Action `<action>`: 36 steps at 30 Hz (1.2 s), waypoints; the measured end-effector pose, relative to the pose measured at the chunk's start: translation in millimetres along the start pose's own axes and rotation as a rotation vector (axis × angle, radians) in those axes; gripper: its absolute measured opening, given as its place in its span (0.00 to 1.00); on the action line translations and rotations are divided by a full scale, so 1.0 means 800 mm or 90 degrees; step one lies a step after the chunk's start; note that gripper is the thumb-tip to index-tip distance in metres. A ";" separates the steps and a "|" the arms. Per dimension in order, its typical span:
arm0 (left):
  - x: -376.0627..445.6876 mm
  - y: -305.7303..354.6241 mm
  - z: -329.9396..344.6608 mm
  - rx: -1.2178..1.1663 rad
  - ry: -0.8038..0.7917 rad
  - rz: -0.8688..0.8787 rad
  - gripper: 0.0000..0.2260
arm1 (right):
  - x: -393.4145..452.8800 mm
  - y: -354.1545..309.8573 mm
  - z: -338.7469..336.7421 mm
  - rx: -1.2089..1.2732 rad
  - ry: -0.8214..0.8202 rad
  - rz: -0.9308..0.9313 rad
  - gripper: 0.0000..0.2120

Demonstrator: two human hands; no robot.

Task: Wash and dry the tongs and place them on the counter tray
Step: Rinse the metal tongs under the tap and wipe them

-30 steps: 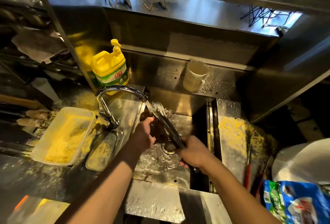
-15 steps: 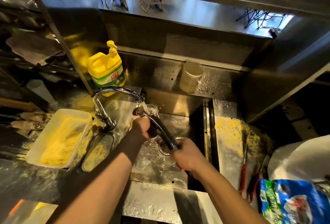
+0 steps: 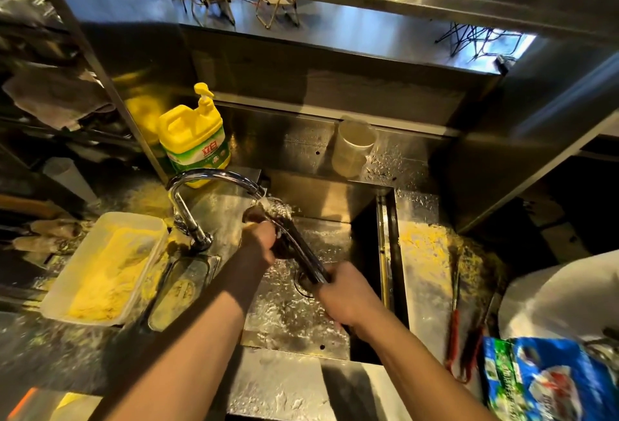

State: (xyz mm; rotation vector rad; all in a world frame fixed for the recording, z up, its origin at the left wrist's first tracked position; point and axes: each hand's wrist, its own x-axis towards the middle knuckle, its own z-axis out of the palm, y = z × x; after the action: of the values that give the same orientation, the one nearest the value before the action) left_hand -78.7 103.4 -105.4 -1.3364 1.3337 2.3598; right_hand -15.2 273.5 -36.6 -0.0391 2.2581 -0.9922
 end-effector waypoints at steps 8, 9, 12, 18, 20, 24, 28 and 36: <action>0.011 -0.006 -0.013 0.110 0.057 0.043 0.16 | -0.006 0.014 -0.025 0.001 -0.059 0.020 0.09; 0.012 -0.004 -0.018 0.084 0.103 0.057 0.16 | -0.010 0.020 -0.037 -0.002 -0.064 0.027 0.09; 0.002 -0.008 -0.026 0.027 0.139 0.046 0.05 | -0.012 0.029 -0.062 -0.082 0.019 0.035 0.08; -0.029 -0.035 -0.028 0.034 0.018 0.010 0.08 | -0.019 0.030 -0.059 -0.386 0.181 0.010 0.21; -0.044 -0.041 -0.029 0.057 0.000 0.010 0.05 | -0.023 0.028 -0.050 -0.495 0.228 0.024 0.27; -0.058 -0.035 -0.035 0.105 -0.047 0.002 0.02 | -0.034 0.025 -0.037 -0.493 0.265 0.032 0.27; -0.066 -0.028 -0.031 0.148 -0.110 0.002 0.05 | -0.046 0.020 -0.041 -0.160 0.217 0.053 0.18; -0.108 -0.041 0.035 0.179 -0.230 0.051 0.09 | -0.107 0.030 -0.062 0.246 0.263 0.052 0.02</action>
State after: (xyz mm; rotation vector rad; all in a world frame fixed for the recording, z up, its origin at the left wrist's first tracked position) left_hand -28.4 170.0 -55.7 -0.7522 1.5484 2.2151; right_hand 27.9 346.1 19.6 0.4602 2.3561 -1.4810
